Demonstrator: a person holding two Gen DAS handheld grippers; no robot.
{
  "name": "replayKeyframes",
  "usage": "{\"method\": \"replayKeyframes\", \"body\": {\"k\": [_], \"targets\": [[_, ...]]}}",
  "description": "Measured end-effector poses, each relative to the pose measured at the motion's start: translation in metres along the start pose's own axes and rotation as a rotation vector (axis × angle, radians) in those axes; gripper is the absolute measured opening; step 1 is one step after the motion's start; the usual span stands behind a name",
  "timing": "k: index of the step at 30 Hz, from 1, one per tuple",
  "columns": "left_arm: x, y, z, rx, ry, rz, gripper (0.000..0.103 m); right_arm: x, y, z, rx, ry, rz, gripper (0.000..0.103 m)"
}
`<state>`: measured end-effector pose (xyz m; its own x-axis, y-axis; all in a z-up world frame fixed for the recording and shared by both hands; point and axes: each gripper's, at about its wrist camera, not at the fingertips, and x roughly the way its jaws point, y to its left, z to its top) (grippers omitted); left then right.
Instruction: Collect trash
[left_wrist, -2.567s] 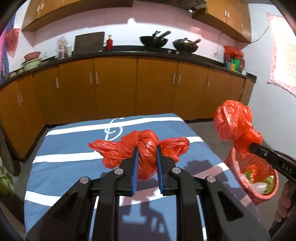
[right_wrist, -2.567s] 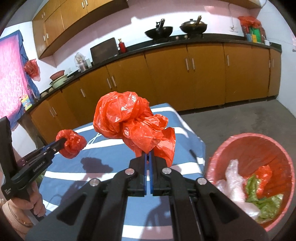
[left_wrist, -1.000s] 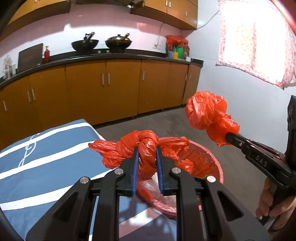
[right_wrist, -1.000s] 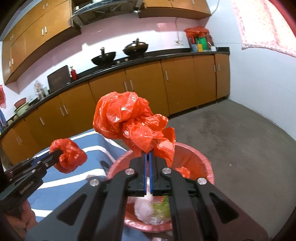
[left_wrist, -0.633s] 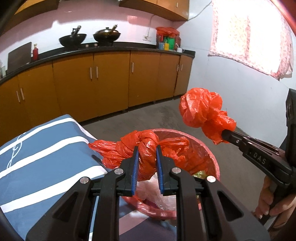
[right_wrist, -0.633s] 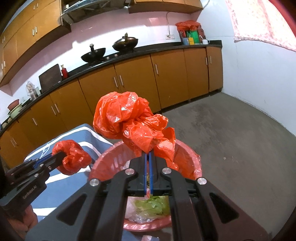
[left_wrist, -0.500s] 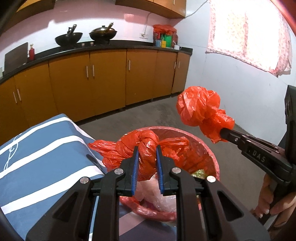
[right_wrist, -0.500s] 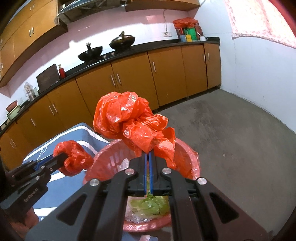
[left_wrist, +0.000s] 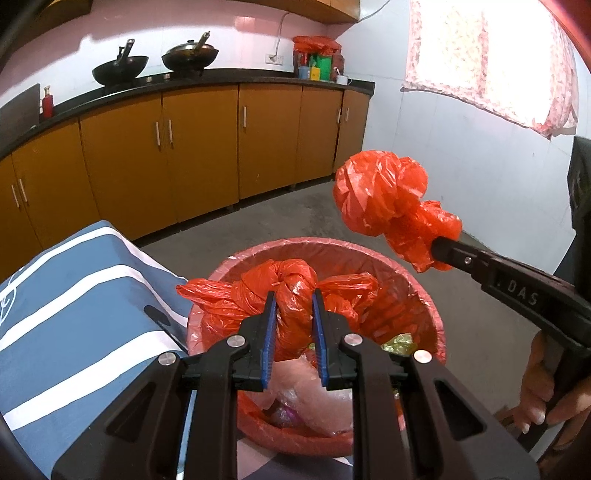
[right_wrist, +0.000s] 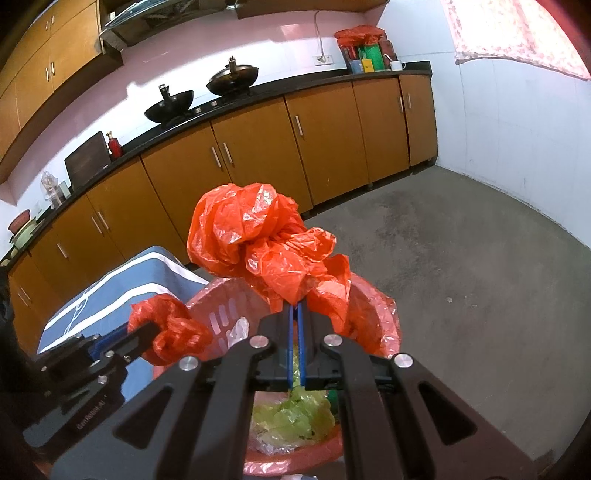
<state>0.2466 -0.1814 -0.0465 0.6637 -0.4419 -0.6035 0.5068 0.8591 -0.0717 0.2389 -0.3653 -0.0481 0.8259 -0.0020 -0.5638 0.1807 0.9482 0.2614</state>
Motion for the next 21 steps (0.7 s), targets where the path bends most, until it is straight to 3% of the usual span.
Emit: {"method": "replayKeyframes", "body": {"k": [5, 7, 16, 21], "targets": [[0.006, 0.007, -0.004, -0.031, 0.01, 0.001, 0.04, 0.003, -0.003, -0.004, 0.015, 0.01, 0.023, 0.016], [0.006, 0.009, -0.006, -0.033, 0.013, 0.007, 0.041, 0.002, -0.002, -0.006, 0.012, 0.01, 0.024, 0.022], [-0.019, 0.035, -0.011, -0.088, -0.014, 0.076, 0.042, -0.018, -0.002, -0.004, 0.004, -0.025, 0.012, 0.032], [-0.055, 0.054, -0.015, -0.129, -0.063, 0.118, 0.048, -0.047, 0.012, -0.003, -0.037, -0.083, 0.027, 0.049]]}}
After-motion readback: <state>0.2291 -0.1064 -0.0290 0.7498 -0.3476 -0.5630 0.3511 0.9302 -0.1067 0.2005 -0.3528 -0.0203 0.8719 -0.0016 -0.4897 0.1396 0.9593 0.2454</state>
